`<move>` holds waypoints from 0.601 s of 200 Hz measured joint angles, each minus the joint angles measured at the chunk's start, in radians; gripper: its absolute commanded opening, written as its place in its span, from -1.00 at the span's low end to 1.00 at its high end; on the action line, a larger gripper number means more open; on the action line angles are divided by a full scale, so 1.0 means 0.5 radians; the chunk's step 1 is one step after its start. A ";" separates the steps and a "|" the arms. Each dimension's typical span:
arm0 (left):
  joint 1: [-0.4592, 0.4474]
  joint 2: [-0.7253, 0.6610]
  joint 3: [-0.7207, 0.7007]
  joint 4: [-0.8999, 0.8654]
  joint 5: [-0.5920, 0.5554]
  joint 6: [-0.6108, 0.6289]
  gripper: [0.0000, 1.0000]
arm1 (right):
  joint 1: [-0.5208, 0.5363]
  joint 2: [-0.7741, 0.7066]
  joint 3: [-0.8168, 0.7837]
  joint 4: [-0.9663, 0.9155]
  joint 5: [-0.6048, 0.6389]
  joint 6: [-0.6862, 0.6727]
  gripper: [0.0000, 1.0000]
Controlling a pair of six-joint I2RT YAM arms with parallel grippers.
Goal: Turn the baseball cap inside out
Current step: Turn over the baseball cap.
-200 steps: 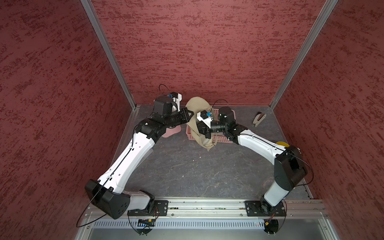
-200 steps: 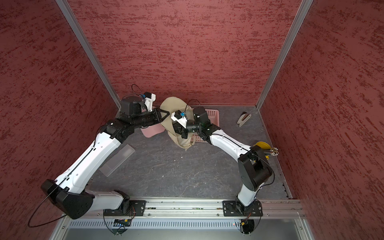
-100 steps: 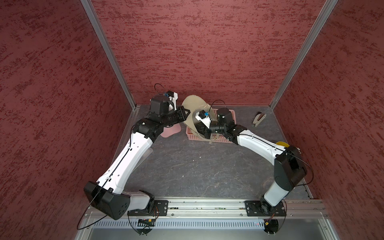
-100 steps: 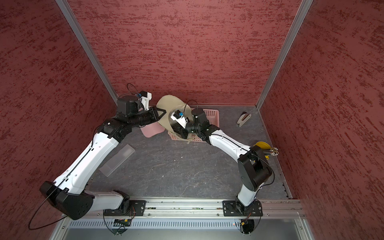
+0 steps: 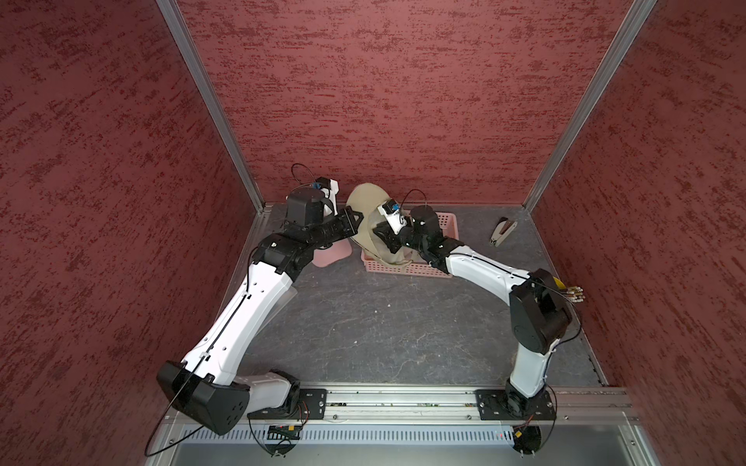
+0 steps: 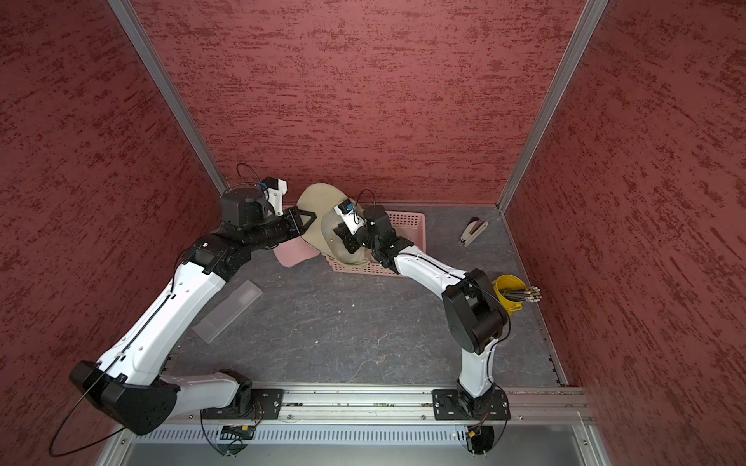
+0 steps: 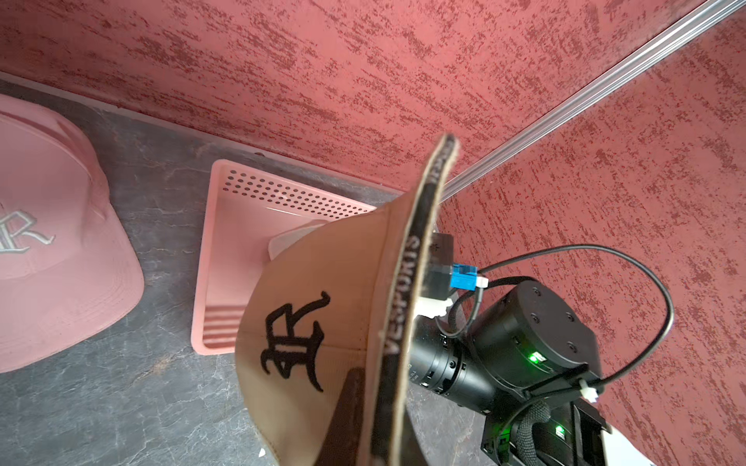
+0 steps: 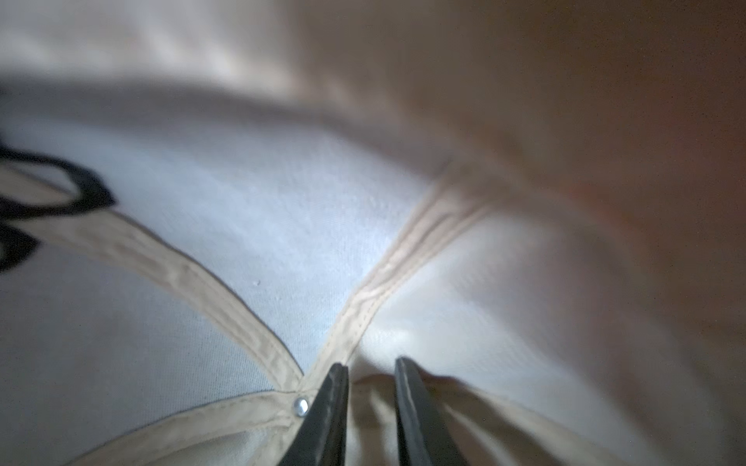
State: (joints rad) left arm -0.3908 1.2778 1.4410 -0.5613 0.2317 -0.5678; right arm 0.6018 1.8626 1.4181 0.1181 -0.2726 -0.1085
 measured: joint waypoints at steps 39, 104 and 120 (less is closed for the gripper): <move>-0.002 -0.035 0.000 0.001 -0.014 0.012 -1.00 | 0.008 -0.105 -0.099 0.034 0.230 -0.004 -0.31; -0.215 0.034 0.046 -0.052 -0.265 0.212 -1.00 | 0.047 -0.473 -0.244 0.156 0.381 0.175 -0.17; -0.241 0.050 0.046 -0.057 -0.285 0.233 -1.00 | 0.052 -0.452 -0.235 0.165 0.412 0.232 -0.19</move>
State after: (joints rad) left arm -0.5114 1.3025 1.4639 -0.5900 0.0895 -0.4515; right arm 0.6277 1.6363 1.3006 0.2005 -0.0666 0.0074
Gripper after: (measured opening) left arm 0.081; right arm 0.412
